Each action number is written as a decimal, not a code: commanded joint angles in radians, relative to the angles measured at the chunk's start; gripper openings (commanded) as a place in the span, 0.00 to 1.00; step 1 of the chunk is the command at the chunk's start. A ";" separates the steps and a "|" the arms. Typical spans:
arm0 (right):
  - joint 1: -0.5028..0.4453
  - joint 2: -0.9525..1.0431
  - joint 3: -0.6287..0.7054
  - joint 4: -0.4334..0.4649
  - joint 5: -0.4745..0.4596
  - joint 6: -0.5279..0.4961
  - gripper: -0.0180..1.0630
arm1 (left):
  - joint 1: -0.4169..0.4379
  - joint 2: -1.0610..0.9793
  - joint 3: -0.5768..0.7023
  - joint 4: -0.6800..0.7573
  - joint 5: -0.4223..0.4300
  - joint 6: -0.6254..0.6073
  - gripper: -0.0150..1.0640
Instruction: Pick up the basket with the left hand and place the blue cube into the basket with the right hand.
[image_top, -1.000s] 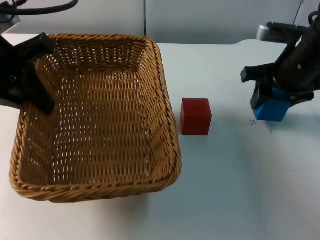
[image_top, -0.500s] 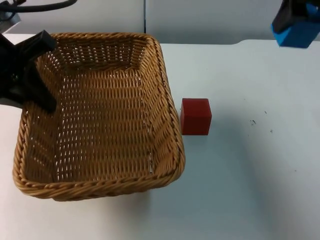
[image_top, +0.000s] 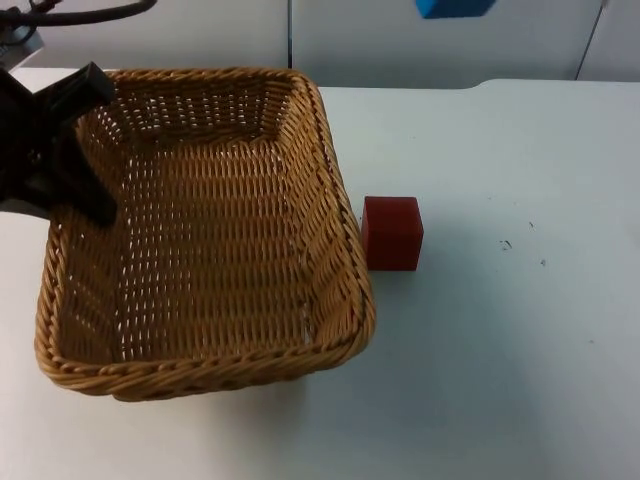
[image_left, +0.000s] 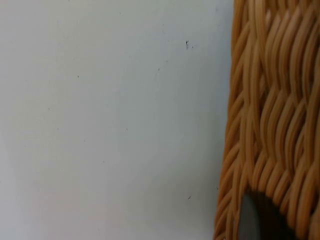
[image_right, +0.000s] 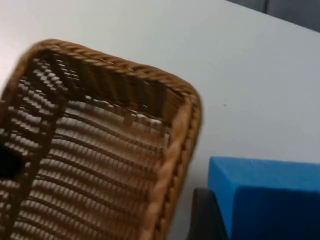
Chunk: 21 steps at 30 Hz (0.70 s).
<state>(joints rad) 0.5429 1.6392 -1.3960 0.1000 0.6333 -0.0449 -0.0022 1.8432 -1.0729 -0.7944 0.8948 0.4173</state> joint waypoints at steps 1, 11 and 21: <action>0.047 -0.007 -0.003 -0.001 -0.073 -0.011 0.01 | 0.000 -0.005 -0.010 -0.032 0.008 -0.005 0.01; 0.146 0.011 -0.003 0.007 -0.174 -0.011 0.01 | -0.006 -0.005 -0.010 -0.039 0.008 -0.005 0.01; 0.165 0.145 -0.003 0.036 -0.186 -0.018 0.01 | -0.006 -0.005 -0.010 -0.042 -0.006 -0.005 0.01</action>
<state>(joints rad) 0.6919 1.7585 -1.3960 0.1247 0.4732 -0.0537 -0.0022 1.8432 -1.0729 -0.8040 0.8863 0.4173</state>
